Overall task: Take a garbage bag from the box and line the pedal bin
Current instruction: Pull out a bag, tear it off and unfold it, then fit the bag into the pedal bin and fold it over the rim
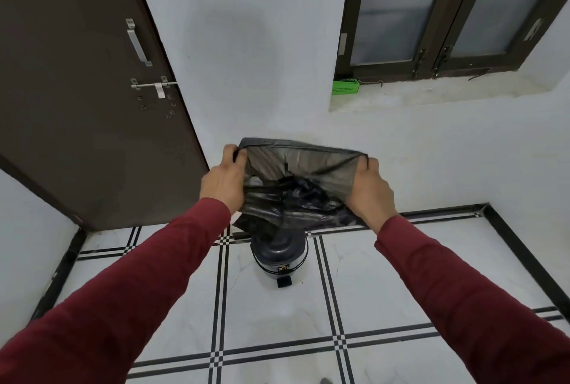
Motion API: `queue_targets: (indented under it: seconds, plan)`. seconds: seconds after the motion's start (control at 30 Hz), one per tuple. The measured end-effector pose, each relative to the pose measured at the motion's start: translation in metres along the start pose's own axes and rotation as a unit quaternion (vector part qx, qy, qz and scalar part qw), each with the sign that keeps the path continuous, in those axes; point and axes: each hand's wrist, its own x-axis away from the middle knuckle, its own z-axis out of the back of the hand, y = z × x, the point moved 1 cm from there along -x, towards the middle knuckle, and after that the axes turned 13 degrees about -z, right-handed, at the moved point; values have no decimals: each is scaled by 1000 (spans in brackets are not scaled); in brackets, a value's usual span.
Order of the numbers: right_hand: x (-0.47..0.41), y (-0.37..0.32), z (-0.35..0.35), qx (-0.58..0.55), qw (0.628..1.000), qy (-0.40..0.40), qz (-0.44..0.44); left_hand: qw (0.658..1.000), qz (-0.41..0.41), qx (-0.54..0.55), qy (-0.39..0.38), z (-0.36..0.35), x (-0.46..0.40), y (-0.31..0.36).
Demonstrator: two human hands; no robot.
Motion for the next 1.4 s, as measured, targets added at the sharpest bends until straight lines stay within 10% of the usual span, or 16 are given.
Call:
queue_targets:
  seconds: [0.2,0.27,0.33,0.4,0.57,0.7,0.77,0.83,0.9,1.0,1.1,1.23,1.3,1.4]
  plan:
    - [21,1,-18,-132,969,173,120,982,-8,-17,187,-6,26,9]
    - [31,12,-36,39,991,-33,121,996,-76,-51,4,-43,46,1]
    - [45,23,-43,208,932,-292,60,960,-69,-15,-270,-76,67,-13]
    - [46,25,-45,213,886,-411,-6,923,-21,63,-379,-81,75,-19]
    - [6,2,-29,-114,983,-145,-27,983,58,142,-99,-35,40,-9]
    - [21,-16,-6,-319,936,127,72,973,42,69,216,-6,30,15]
    - [31,-10,-22,-201,968,114,100,993,17,43,112,-19,34,12]
    - [34,4,-42,86,980,-144,105,975,-6,43,-220,-36,44,4]
    - [43,16,-54,294,858,-416,68,887,-22,31,-461,-47,61,1]
    - [35,15,-50,227,880,-416,9,924,-2,99,-369,-50,59,-3]
    - [12,4,-34,-64,985,-162,-7,972,64,170,-150,-37,41,-2]
    - [17,0,-18,-236,965,99,60,991,57,86,87,-22,31,10]
    - [24,9,-33,-154,982,71,77,996,57,68,23,-35,35,4]
    - [28,31,-57,154,953,-251,67,952,32,76,-296,-63,51,-11]
